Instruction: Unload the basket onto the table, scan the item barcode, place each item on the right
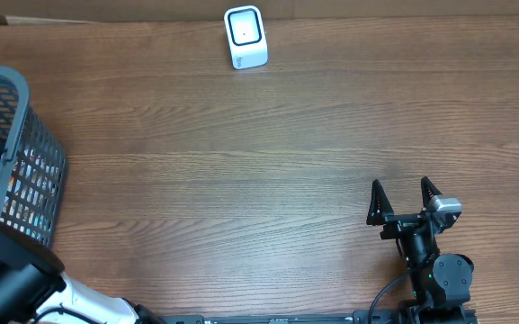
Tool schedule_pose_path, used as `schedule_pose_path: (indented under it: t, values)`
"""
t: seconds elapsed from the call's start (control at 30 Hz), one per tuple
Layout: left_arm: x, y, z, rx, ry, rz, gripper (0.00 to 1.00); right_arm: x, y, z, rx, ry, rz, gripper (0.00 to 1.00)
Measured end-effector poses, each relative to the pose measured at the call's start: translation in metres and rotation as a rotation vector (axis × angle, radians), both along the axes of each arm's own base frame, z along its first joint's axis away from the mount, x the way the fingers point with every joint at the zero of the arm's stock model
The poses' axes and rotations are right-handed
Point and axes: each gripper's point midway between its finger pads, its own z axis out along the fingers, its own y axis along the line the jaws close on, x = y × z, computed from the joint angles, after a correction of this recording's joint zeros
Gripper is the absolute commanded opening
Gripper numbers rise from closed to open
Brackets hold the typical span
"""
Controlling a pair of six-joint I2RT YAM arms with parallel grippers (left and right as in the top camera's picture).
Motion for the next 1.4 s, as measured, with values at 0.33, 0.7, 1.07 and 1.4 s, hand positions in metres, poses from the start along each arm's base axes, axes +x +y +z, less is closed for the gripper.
schedule_pose_path:
  t: [0.33,0.7,1.07,1.4]
  values:
    - [0.0,-0.002,-0.067,-0.085,0.131,-0.053,0.68,0.0,0.0,0.0,0.0,0.0,0.0,1.0]
    - [-0.01,0.004,-0.076,-0.054,0.196,-0.052,0.04,0.0,0.0,0.0,0.0,0.0,0.0,1.0]
    - [-0.025,-0.008,-0.063,-0.138,0.28,-0.014,0.04,0.0,0.0,0.0,0.0,0.0,0.0,1.0]
    - [-0.011,0.015,0.04,-0.037,0.169,0.108,0.04,0.0,0.0,0.0,0.0,-0.001,0.0,1.0]
